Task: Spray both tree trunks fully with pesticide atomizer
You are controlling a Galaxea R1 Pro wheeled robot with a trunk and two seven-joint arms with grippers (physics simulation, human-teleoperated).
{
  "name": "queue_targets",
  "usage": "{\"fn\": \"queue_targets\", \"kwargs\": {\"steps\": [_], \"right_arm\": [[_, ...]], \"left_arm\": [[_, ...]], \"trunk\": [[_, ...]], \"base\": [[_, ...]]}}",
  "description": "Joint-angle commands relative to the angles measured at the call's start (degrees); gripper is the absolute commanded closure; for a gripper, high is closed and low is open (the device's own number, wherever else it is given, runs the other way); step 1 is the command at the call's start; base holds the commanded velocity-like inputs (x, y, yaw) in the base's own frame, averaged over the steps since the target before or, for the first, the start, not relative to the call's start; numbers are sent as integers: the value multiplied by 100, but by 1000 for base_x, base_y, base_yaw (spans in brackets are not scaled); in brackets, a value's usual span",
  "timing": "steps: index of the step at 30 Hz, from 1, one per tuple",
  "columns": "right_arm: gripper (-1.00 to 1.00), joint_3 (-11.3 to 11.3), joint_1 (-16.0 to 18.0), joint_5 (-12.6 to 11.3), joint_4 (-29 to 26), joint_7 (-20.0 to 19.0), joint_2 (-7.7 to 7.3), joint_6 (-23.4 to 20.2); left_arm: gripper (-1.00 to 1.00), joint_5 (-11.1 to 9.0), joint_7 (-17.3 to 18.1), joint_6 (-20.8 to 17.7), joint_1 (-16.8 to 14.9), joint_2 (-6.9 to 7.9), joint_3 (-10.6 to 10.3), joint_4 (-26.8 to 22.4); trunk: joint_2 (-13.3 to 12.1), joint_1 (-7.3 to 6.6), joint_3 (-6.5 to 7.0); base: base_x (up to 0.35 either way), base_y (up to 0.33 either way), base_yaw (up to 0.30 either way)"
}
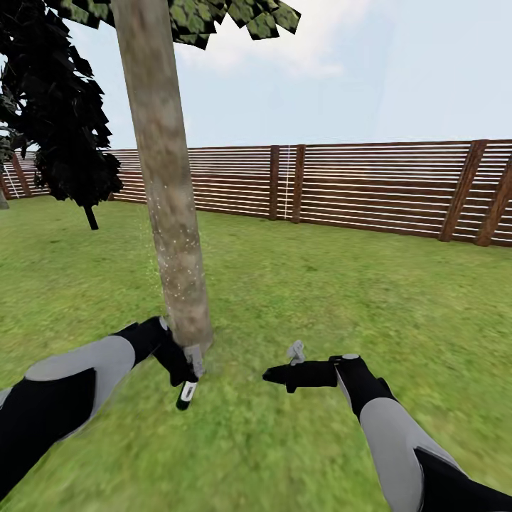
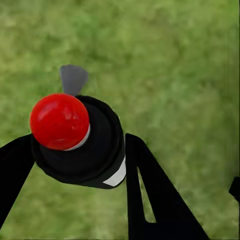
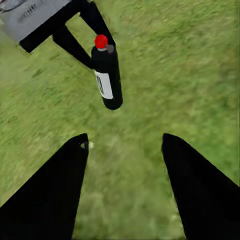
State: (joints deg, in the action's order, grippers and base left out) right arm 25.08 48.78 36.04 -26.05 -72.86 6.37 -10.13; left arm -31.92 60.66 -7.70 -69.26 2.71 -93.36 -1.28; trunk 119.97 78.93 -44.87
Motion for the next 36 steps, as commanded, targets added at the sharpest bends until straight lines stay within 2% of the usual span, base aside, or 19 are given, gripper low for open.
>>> {"fn": "queue_targets", "kwargs": {"steps": [1,2,4,5,6,8,9,10,12,13,14,15,16,18,20,22,25,27,36], "right_arm": [[-100,1,0,5,7,5,-3,19],[-100,7,0,6,12,7,-3,33],[-100,17,-12,7,60,52,-4,71],[-100,32,-27,8,177,70,-4,138],[-100,54,-48,4,351,95,-19,261],[-100,81,-84,-4,549,404,-51,408],[-100,87,-90,-7,579,779,-73,437],[-100,89,-92,-8,590,1099,-137,449],[-100,113,-102,-14,608,2062,-433,467],[-100,344,-236,-53,621,2730,-699,597],[-100,530,-349,-92,632,3019,-852,765],[-100,882,-566,-129,654,3408,-1069,1015],[-100,1146,-733,-148,667,3754,-1190,1152],[-100,1374,-1099,-167,688,4755,-1299,1257],[-100,1435,-1299,-176,983,5845,-1327,1288],[-100,1450,-1420,-183,1630,6439,-1337,1377],[-100,1445,-1649,-172,1957,6637,-1288,1735],[-100,1435,-1675,-163,1993,6654,-1272,1782],[-100,1430,-1687,-159,2025,6662,-1252,1804]], "left_arm": [[100,-77,-154,33,3,241,207,0],[100,-180,-273,91,15,378,230,2],[100,-693,-698,206,36,492,405,4],[100,-1191,-1056,237,44,549,546,4],[100,-1796,-1419,253,71,619,650,9],[100,-3020,-1988,266,420,715,736,11],[100,-3528,-2232,313,685,737,751,11],[100,-3807,-2431,409,863,756,756,12],[100,-4535,-3224,909,1489,782,764,13],[100,-5207,-3837,1248,1974,781,765,12],[100,-5552,-4090,1408,2171,774,766,9],[100,-6043,-4382,1625,2435,757,766,3],[100,-6353,-4556,1747,2648,748,766,4],[100,-6611,-4817,1848,3036,742,766,5],[100,-6691,-5215,1955,3330,740,766,5],[100,-6931,-5619,2034,3487,739,773,5],[100,-7683,-5793,2059,3714,739,769,5],[100,-7852,-5811,2061,3776,739,767,5],[100,-7930,-5820,2062,3814,731,766,-4]], "trunk": [[0,0,0],[0,0,0],[0,0,0],[0,0,0],[0,0,0],[0,0,0],[0,0,0],[0,0,0],[0,0,0],[0,0,0],[0,0,0],[0,0,0],[0,0,0],[0,0,0],[0,0,0],[0,0,0],[0,0,0],[0,0,0],[0,0,0]], "base": [[0,0,0],[0,0,0],[0,0,0],[0,0,0],[0,0,0],[0,0,0],[0,0,0],[0,0,0],[0,0,0],[0,0,0],[0,0,0],[0,0,0],[0,0,0],[0,0,0],[0,0,0],[0,0,0],[0,0,0],[0,0,0],[0,0,0]]}}
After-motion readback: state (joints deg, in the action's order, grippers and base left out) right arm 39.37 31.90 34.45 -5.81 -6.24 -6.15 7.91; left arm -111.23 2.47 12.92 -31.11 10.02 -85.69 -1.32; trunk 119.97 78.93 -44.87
